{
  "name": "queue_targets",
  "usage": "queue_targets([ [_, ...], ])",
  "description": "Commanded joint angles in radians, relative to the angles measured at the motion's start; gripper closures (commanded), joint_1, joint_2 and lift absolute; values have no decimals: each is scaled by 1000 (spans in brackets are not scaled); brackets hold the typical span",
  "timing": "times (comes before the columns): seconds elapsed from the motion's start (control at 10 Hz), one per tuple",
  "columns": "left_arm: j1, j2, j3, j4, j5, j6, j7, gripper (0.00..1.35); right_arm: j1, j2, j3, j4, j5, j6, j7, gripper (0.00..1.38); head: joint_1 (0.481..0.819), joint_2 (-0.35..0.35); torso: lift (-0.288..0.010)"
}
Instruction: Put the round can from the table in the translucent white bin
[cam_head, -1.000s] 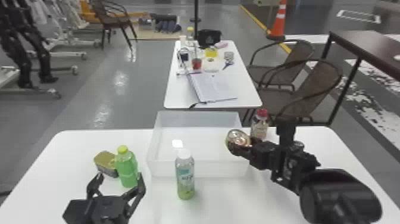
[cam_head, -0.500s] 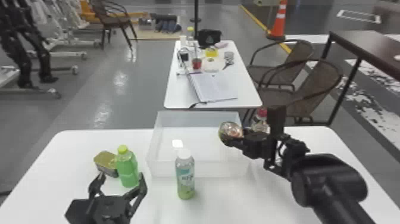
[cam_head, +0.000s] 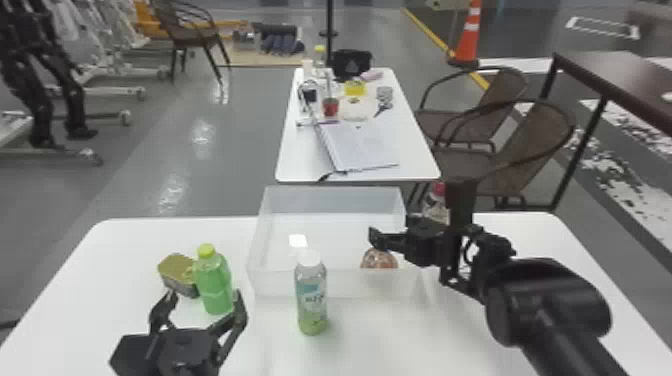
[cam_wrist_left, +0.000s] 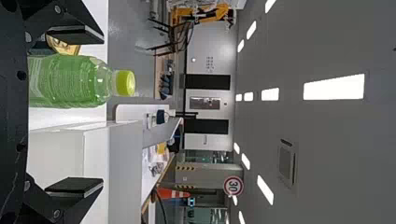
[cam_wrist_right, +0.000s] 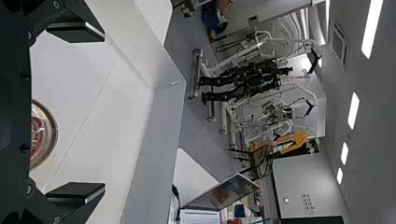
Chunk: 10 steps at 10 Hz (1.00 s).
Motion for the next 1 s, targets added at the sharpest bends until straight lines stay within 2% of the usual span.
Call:
queue_targets([
  [0.0, 0, -3, 0, 1, 0, -1, 0, 214, 5, 0, 0, -3, -10, -9, 0, 108, 549, 0, -100],
  [0.2, 2, -3, 0, 1, 0, -2, 0, 214, 48, 0, -21, -87, 16, -12, -2, 108, 549, 0, -100],
  [0.4, 2, -3, 0, 1, 0, -4, 0, 214, 184, 9, -89, -264, 57, -8, -94, 108, 549, 0, -100],
  [0.6, 3, -3, 6, 1, -3, -19, 0, 214, 324, 12, -144, -441, 130, -5, -121, 108, 549, 0, -100],
  [0.7, 6, -3, 11, 0, -4, -25, 0, 214, 393, 3, -153, -491, 133, -77, -160, 108, 549, 0, -100],
  [0.9, 9, -3, 15, -5, -17, -27, 0, 214, 514, 28, -202, -501, 151, -247, -169, 108, 549, 0, -100],
])
